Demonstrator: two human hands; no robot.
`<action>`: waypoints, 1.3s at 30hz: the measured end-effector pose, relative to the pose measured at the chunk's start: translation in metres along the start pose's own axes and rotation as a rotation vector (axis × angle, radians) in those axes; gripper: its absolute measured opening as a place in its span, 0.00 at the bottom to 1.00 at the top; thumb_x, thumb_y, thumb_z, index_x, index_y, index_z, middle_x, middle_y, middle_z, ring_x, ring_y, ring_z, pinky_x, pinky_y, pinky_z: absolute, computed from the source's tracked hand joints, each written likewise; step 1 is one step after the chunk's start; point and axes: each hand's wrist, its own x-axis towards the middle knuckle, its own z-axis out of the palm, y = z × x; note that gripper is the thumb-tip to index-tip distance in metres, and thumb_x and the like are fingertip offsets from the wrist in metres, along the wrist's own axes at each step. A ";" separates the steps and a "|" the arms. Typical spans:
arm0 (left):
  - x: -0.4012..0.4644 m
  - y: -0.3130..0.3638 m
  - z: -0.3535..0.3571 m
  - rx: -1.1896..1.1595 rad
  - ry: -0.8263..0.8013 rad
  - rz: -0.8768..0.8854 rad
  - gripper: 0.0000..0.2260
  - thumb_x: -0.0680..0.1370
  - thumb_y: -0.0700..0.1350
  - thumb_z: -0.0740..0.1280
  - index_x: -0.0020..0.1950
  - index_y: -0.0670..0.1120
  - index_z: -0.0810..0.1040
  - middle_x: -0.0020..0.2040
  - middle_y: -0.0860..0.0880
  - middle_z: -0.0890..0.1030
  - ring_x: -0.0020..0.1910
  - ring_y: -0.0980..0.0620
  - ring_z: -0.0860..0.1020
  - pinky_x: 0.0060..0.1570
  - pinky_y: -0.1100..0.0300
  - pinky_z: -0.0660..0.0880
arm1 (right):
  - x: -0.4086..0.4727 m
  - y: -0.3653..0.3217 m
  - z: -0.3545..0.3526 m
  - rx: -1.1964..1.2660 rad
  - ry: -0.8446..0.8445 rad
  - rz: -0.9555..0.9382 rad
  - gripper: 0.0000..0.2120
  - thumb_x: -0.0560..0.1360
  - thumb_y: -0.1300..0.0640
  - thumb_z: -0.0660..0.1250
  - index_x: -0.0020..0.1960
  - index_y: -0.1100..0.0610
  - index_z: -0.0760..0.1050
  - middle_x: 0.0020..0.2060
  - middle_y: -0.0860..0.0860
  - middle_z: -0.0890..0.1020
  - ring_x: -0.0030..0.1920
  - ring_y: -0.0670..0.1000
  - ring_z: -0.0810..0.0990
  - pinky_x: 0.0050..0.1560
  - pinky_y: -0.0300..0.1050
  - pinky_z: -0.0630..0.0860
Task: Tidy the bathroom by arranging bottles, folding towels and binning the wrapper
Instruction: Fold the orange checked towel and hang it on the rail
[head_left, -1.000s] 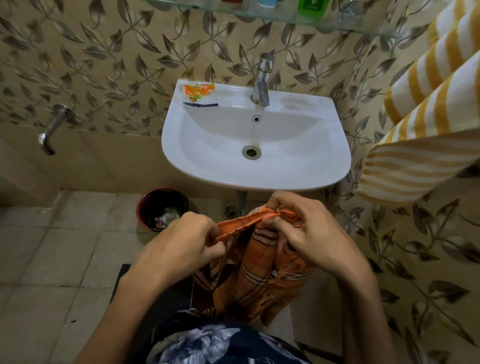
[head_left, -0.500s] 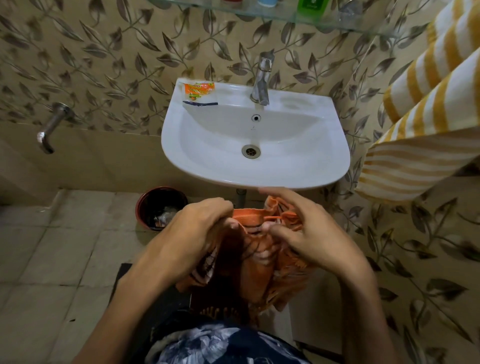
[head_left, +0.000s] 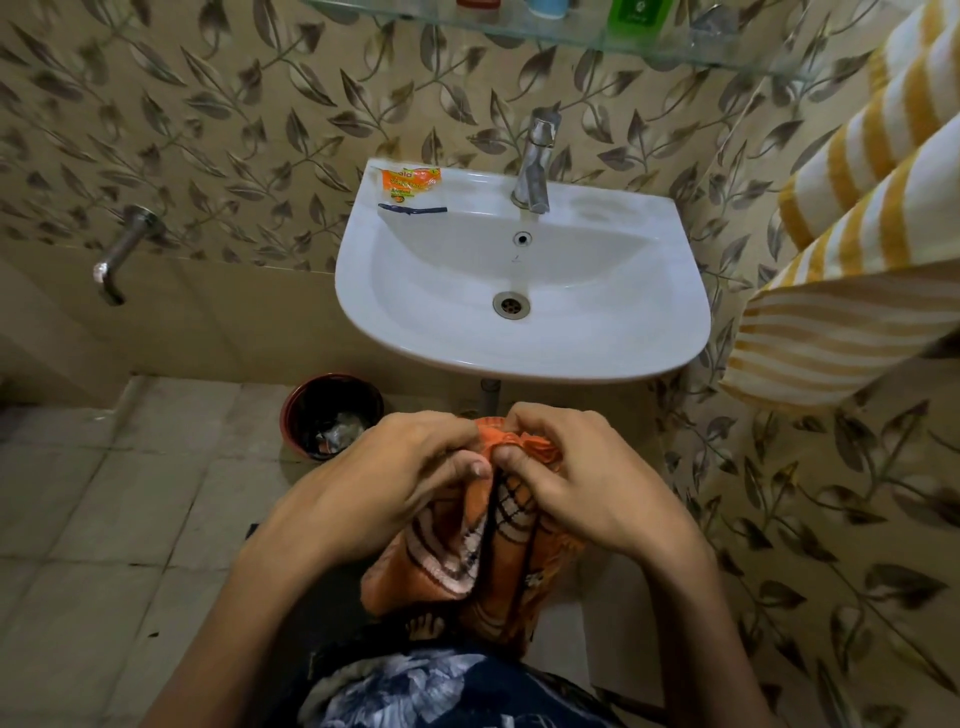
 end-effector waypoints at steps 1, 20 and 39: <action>-0.002 -0.001 -0.001 0.012 -0.029 -0.010 0.15 0.76 0.64 0.51 0.39 0.57 0.68 0.36 0.58 0.71 0.39 0.62 0.72 0.36 0.64 0.68 | 0.000 0.000 0.000 0.006 0.014 -0.002 0.06 0.77 0.49 0.62 0.41 0.46 0.70 0.37 0.46 0.80 0.42 0.48 0.78 0.45 0.51 0.75; 0.009 0.017 0.010 0.284 0.069 -0.006 0.09 0.75 0.57 0.60 0.53 0.58 0.74 0.48 0.59 0.75 0.43 0.58 0.75 0.33 0.68 0.66 | -0.003 0.011 -0.018 0.091 0.148 0.019 0.04 0.77 0.52 0.63 0.43 0.48 0.75 0.38 0.42 0.80 0.44 0.41 0.77 0.46 0.43 0.73; -0.003 0.018 -0.021 -0.057 0.329 -0.081 0.06 0.77 0.49 0.59 0.43 0.49 0.72 0.39 0.54 0.74 0.37 0.56 0.72 0.34 0.69 0.66 | -0.004 0.029 -0.020 0.108 0.178 0.087 0.05 0.77 0.50 0.63 0.43 0.47 0.76 0.39 0.45 0.83 0.43 0.41 0.80 0.48 0.48 0.77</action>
